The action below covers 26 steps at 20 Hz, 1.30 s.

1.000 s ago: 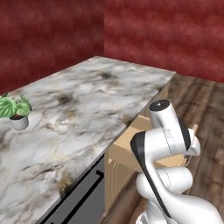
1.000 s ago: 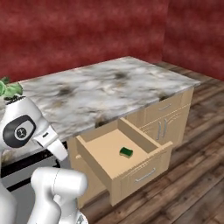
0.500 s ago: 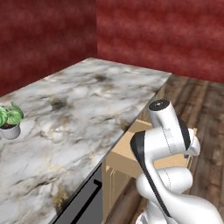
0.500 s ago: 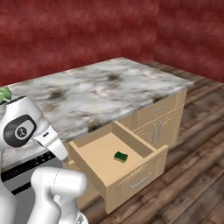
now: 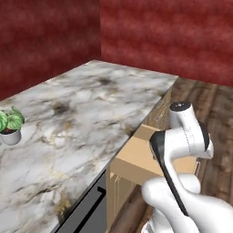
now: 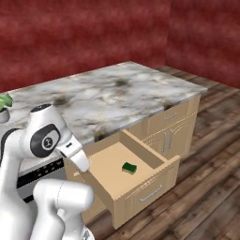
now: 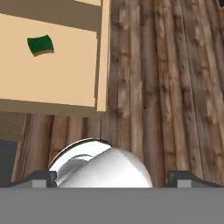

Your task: Restock the sink supplies by placing the sponge and soap dispenser on the counter and next to the sink. Make sure the soap dispenser is upright.

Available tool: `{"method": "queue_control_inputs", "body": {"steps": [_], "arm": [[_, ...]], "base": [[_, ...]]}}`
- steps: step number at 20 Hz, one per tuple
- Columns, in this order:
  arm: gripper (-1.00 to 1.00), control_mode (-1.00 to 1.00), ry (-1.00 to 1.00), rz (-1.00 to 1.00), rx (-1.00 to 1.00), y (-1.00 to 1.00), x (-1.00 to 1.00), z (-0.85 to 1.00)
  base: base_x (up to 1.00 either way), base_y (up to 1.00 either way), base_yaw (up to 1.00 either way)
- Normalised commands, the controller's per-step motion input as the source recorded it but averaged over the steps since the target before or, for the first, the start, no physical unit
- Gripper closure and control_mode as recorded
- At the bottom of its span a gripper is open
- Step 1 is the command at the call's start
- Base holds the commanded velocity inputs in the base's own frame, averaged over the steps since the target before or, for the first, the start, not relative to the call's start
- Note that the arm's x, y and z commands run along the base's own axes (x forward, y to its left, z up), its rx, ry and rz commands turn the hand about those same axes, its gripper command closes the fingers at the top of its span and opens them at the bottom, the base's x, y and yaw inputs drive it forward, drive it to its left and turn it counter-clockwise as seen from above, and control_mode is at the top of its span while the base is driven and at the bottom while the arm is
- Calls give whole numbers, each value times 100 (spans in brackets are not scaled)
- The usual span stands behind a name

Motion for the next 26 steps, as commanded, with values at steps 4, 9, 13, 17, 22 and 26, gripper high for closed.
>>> {"method": "queue_control_inputs", "body": {"steps": [4,9,13,17,22,26], "arm": [[-100,-100,4,0,13,-43,90,-33],[-100,-100,15,-1,4,1,100,-45],[-100,-100,14,-7,0,10,94,-57],[-100,-100,3,-2,0,-3,54,-64],[-100,-100,0,0,4,-48,36,-57],[-100,-100,0,-1,4,-46,23,-32]], "base": [[0,0,0],[0,0,0],[0,0,0],[0,0,0],[0,0,0],[0,0,0]]}}
